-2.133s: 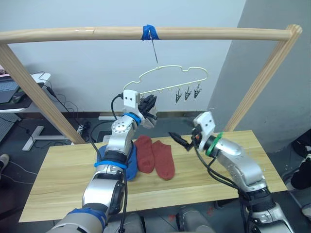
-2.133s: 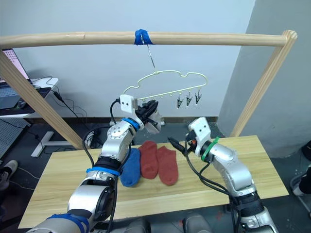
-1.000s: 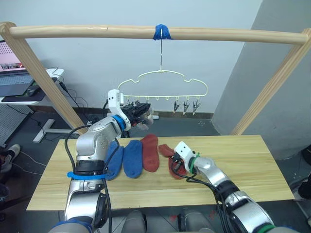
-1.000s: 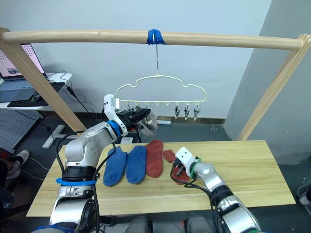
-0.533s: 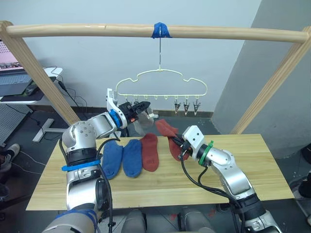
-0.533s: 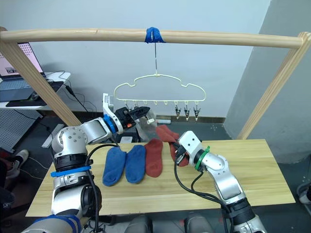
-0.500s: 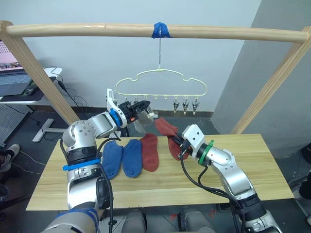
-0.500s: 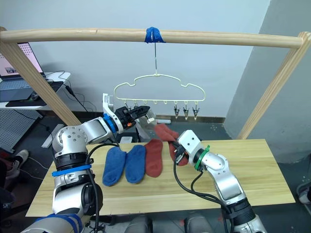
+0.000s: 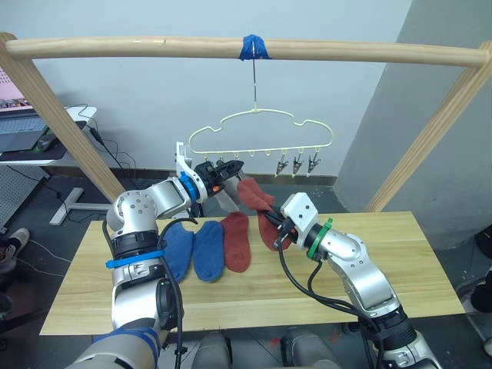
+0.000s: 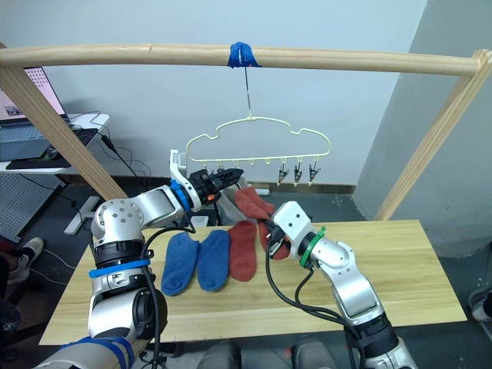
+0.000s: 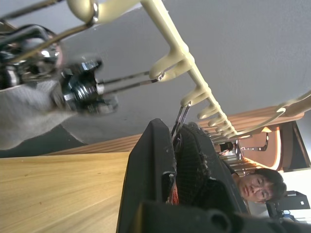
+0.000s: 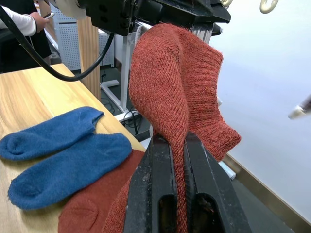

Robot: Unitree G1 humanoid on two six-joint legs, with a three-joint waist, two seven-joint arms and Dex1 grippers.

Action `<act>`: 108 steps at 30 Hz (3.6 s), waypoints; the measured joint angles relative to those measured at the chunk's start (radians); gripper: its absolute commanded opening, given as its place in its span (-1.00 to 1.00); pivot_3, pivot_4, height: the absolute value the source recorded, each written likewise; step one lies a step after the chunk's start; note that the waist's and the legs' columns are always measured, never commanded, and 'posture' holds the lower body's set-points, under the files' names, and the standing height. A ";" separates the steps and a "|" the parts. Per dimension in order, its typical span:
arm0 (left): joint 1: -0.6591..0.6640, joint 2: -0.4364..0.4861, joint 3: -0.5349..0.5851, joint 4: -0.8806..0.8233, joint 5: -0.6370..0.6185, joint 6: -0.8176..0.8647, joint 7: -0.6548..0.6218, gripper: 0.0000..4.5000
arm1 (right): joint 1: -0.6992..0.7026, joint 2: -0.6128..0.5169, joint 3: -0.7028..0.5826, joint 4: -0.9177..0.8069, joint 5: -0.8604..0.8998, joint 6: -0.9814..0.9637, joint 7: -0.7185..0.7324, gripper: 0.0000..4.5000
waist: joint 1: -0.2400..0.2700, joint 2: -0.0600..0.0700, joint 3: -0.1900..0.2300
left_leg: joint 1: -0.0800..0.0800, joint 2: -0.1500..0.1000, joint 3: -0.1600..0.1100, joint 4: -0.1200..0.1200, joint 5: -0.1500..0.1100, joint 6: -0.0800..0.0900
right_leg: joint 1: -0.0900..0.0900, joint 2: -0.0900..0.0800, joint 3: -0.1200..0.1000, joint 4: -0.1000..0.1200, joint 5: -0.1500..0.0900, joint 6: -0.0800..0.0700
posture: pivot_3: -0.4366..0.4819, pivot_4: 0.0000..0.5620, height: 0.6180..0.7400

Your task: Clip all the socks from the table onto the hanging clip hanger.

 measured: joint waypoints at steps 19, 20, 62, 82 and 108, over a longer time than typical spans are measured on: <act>0.001 0.002 -0.002 0.002 -0.008 -0.010 0.002 -0.95 | -0.030 0.019 0.000 0.005 0.022 0.009 -0.005 -0.99 | -0.002 0.000 0.000 | -0.001 0.000 0.000 -0.001 0.000 0.000 | 0.000 0.000 0.000 -0.002 0.000 0.000 | -0.09 -0.57 1.00; 0.001 0.002 -0.002 0.002 -0.008 -0.010 0.002 -0.95 | -0.033 0.022 0.001 0.009 0.022 0.009 -0.006 -0.99 | -0.003 0.000 0.000 | -0.001 0.000 0.000 -0.001 0.000 0.000 | 0.000 0.000 0.000 -0.002 0.000 0.000 | -0.09 -0.57 1.00; 0.250 0.227 -0.134 -0.322 -0.031 0.046 -0.146 1.00 | -0.001 0.034 -0.116 0.082 0.157 0.123 -0.019 0.79 | 0.011 -0.001 0.002 | -0.003 -0.001 0.000 -0.003 0.000 -0.001 | 0.000 -0.003 -0.001 -0.008 0.000 0.000 | -0.02 -0.62 1.00; 0.517 0.317 -0.299 -0.512 0.237 -0.574 -0.438 1.00 | -0.135 0.120 -0.273 -0.047 0.237 0.205 -0.240 0.99 | 0.020 -0.001 0.003 | -0.004 0.000 0.010 -0.006 -0.001 -0.001 | -0.005 -0.004 0.005 -0.009 0.000 -0.001 | 0.06 -0.60 1.00; 0.558 0.252 -0.337 -0.676 0.234 -0.758 -0.455 1.00 | -0.286 0.199 -0.304 0.218 0.227 0.130 -0.372 0.99 | 0.042 -0.001 0.003 | -0.005 0.000 0.011 -0.005 -0.001 0.000 | -0.007 -0.004 0.005 -0.008 0.001 -0.003 | 0.15 -0.67 1.00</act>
